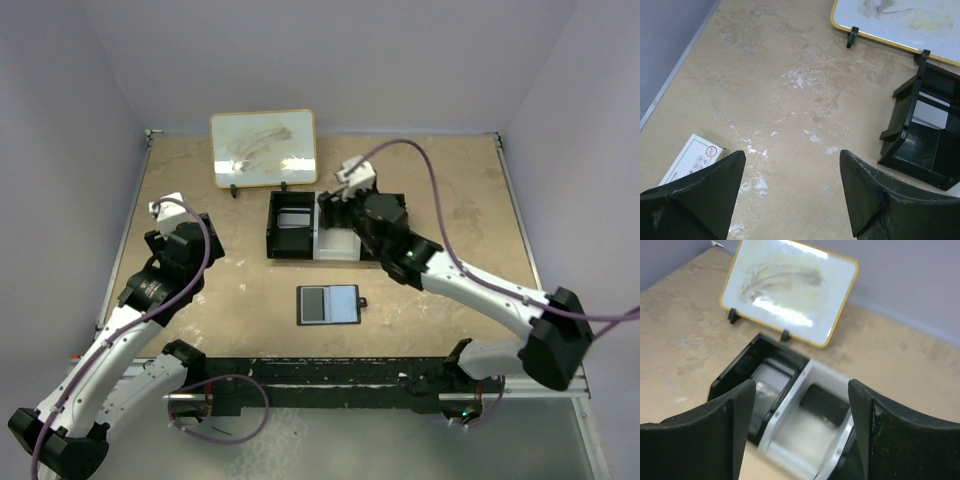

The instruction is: Take the credit cards out of the card holder

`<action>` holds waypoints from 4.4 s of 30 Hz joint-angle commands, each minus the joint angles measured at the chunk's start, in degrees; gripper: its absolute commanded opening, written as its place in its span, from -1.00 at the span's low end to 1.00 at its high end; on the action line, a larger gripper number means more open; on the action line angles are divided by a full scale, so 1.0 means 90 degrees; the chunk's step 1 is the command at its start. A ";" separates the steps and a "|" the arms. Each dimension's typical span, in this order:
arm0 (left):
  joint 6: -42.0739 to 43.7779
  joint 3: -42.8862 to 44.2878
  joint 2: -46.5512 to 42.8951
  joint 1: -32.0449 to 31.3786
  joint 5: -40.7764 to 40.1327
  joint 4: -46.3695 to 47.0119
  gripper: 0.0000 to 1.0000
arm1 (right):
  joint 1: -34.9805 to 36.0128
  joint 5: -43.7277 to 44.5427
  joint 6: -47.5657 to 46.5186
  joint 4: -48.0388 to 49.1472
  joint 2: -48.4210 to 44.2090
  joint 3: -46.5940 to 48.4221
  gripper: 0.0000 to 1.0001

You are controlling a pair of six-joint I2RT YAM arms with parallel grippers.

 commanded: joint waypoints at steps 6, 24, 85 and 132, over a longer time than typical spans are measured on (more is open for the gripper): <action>0.0611 -0.0175 0.0447 0.0038 0.1676 0.0777 0.27 | -0.0114 -0.1728 0.6180 0.0670 -0.2059 -0.3559 0.36; -0.2227 -0.1870 0.1833 -0.2397 0.3523 0.3695 -0.15 | -0.0095 -0.3842 0.7106 0.2344 -0.0766 -0.4628 -0.17; -0.2694 -0.2338 0.3185 -0.3267 0.2916 0.3936 -0.92 | -0.0114 -0.3818 0.7935 0.3259 0.1003 -0.4921 -1.00; -0.2689 -0.2456 0.3109 -0.3325 0.3044 0.4159 -0.90 | -0.0090 -0.3902 0.7204 0.2270 0.0652 -0.4292 -1.00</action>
